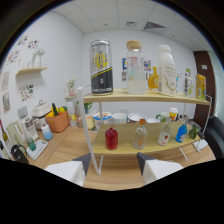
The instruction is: Make me a cup of Vodka Sunrise.
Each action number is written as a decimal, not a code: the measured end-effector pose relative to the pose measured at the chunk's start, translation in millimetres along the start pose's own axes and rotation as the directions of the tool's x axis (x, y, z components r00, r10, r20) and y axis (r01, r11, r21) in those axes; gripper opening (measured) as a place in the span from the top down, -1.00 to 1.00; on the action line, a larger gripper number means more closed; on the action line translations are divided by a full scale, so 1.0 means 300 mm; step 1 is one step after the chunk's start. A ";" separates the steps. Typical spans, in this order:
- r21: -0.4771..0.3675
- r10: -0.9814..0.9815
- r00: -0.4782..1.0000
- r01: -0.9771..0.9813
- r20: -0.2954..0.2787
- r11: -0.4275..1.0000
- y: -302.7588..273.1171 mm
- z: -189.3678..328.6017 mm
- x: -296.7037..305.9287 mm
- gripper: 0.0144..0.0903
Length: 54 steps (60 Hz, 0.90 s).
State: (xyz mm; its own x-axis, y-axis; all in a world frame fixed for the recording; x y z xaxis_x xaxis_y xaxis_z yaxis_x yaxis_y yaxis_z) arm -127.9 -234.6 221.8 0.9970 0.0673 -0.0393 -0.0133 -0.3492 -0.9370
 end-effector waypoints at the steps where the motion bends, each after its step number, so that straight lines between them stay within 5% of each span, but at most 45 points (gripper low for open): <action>1: 0.002 0.002 1.000 -0.002 0.001 1.000 -0.009 0.020 -0.005 -0.91; 20: 0.010 -0.005 1.000 0.005 -0.029 1.000 -0.057 0.305 -0.031 -0.76; 28: -0.016 -0.012 0.999 0.011 -0.036 1.000 -0.033 0.385 -0.024 -0.49; 37: -0.018 -0.015 0.999 0.014 -0.039 1.000 -0.020 0.427 -0.013 0.18; 38: -0.018 -0.014 0.999 0.013 -0.039 1.000 -0.019 0.429 -0.013 0.12; 40: -0.016 -0.012 0.999 0.011 -0.039 1.000 -0.019 0.434 -0.011 0.42; 54: -0.009 -0.021 1.000 0.021 -0.003 1.000 -0.021 0.430 -0.015 0.46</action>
State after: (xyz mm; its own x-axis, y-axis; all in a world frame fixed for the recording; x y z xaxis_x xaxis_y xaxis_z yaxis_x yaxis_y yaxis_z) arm -142.3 -112.2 183.1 0.9973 0.0714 -0.0188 0.0078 -0.3558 -0.9345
